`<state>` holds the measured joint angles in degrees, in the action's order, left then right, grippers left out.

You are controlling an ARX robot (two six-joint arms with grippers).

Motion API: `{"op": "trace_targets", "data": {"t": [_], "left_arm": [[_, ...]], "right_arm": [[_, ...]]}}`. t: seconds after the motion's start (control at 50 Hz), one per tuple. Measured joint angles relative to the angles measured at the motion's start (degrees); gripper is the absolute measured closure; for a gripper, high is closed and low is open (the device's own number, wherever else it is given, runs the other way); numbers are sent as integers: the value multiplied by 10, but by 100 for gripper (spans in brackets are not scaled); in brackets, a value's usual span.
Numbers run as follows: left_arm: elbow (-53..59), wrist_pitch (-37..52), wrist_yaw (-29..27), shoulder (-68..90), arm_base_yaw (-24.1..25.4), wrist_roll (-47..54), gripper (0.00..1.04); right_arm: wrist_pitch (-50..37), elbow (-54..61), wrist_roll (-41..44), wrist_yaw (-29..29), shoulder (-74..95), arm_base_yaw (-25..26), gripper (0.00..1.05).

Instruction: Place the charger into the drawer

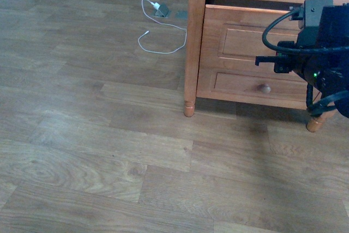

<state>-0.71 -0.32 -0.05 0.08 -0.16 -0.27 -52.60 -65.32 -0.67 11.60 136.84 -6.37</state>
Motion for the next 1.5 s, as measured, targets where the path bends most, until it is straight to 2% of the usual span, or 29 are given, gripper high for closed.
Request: {"op": "trace_targets", "data": {"t": [0.4, 0.56, 0.72, 0.88, 1.06, 1.18, 1.5], "left_arm": [[0, 0, 0, 0, 0, 0, 6], [0, 0, 0, 0, 0, 0, 6], [0, 0, 0, 0, 0, 0, 6], [0, 0, 0, 0, 0, 0, 6], [0, 0, 0, 0, 0, 0, 6], [0, 0, 0, 0, 0, 0, 6], [0, 0, 0, 0, 0, 0, 6]], "right_arm": [[-101, 279, -56, -48, -126, -5, 80], [-121, 336, -61, -59, -149, -5, 80], [-106, 371, -61, -75, -171, 0, 58], [-42, 395, -60, -94, -252, 11, 35], [88, 389, -63, -104, -416, 9, 7], [178, 347, -73, -103, -502, 3, 8], [296, 330, -82, -115, -661, -4, 8]]}}
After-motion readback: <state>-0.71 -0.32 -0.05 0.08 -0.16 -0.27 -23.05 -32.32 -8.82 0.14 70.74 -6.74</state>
